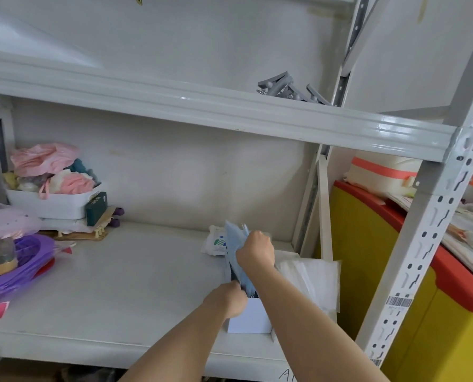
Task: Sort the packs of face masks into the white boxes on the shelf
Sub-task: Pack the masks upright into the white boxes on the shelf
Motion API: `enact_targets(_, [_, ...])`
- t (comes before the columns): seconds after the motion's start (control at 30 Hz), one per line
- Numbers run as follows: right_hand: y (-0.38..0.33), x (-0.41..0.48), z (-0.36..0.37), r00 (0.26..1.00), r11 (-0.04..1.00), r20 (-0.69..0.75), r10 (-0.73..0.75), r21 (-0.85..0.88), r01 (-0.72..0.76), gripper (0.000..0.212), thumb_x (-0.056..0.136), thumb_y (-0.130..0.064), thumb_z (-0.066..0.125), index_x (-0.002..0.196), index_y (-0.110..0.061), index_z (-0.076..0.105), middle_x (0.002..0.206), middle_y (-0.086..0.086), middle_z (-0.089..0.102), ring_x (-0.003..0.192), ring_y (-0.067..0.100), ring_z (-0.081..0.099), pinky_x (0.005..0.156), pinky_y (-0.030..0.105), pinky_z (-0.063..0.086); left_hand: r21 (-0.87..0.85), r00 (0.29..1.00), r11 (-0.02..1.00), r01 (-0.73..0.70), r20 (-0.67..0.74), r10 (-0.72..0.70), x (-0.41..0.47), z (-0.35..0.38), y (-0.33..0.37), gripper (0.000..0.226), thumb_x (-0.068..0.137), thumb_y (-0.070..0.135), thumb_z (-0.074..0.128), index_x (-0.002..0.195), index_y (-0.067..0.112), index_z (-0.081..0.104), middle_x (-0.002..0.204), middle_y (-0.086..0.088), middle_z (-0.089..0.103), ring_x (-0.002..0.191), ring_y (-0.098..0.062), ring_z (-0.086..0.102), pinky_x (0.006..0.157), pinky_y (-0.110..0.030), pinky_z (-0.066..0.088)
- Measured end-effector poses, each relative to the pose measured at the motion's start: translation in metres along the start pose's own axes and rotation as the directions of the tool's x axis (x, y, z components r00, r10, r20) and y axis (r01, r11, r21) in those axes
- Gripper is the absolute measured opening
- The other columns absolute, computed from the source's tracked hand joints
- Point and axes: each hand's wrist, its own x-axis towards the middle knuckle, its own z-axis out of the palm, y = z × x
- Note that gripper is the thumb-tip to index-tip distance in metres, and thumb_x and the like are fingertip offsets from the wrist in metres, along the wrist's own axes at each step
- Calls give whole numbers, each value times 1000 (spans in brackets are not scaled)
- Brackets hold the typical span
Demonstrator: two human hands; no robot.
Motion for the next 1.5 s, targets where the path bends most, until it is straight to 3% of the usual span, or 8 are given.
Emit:
enact_targets(0.3, [0, -4, -28, 924, 950, 369, 101, -311, 21, 64, 71, -42, 65, 125, -12, 48, 104, 5, 51, 98, 24, 54, 92, 30, 44, -34, 1000, 999, 16, 1, -16, -10, -8, -12, 37, 91, 18, 38, 126, 7, 48, 127, -12, 52, 112, -28, 53, 84, -32, 45])
enact_targets(0.6, [19, -17, -21, 990, 965, 139, -15, -257, 51, 40, 79, -22, 59, 118, -15, 51, 108, 4, 61, 100, 24, 62, 90, 35, 51, -6, 1000, 1000, -23, -5, 23, -28, -8, -22, 60, 98, 23, 29, 155, 21, 10, 155, -14, 32, 136, -30, 39, 108, -32, 33])
enact_targets(0.8, [11, -20, -5, 995, 938, 23, -100, -331, 102, 38, 86, -21, 60, 122, -11, 53, 113, 4, 63, 104, 23, 62, 72, 28, 47, -11, 995, 996, -92, -23, 92, -37, -3, -20, 68, 94, 28, 31, 151, 40, -5, 71, 0, 49, 77, -21, 51, 73, -30, 39])
enact_targets(0.97, [25, -29, 20, 976, 770, 196, -98, -606, 199, 42, 87, -41, 49, 123, -20, 54, 125, -2, 57, 114, 23, 52, 89, 34, 33, -14, 995, 997, -80, -68, 79, -30, -3, -19, 58, 87, 38, 35, 144, 33, 29, 120, 2, 64, 104, -22, 59, 93, -35, 47])
enact_targets(1.1, [35, -20, 15, 961, 835, 256, -106, -502, 226, 68, 83, -60, 41, 142, -26, 36, 141, 1, 46, 134, 27, 35, 108, 49, 17, -113, 986, 988, -107, -142, 90, -29, -11, -15, 46, 71, 28, 34, 110, 23, 59, 113, -2, 66, 103, -25, 62, 91, -36, 50])
enact_targets(1.27, [35, -25, 3, 930, 714, 197, -311, -597, 365, 42, 96, -39, 39, 134, -22, 48, 136, 5, 53, 132, 27, 37, 112, 54, 11, -225, 939, 970, -94, -345, 12, -6, -11, -3, 57, 96, 46, 24, 105, 10, 67, 111, -12, 68, 102, -30, 63, 93, -41, 50])
enact_targets(1.4, [48, -36, 2, 879, 471, 368, -302, -745, 473, 53, 93, -27, 54, 142, -17, 38, 135, 7, 53, 136, 28, 32, 112, 55, 8, 9, 980, 998, 58, -191, -56, 9, -4, 4, 69, 97, 58, 14, 130, 13, 54, 131, -14, 54, 123, -33, 48, 101, -44, 38])
enact_targets(1.5, [63, -33, -11, 895, 520, 240, -377, -744, 419, 37, 94, -33, 48, 129, -22, 54, 132, 5, 54, 131, 26, 36, 110, 51, 13, 120, 985, 984, 130, -126, -115, 13, 1, 2, 65, 93, 56, 20, 129, 14, 54, 134, -12, 51, 127, -30, 40, 102, -42, 31])
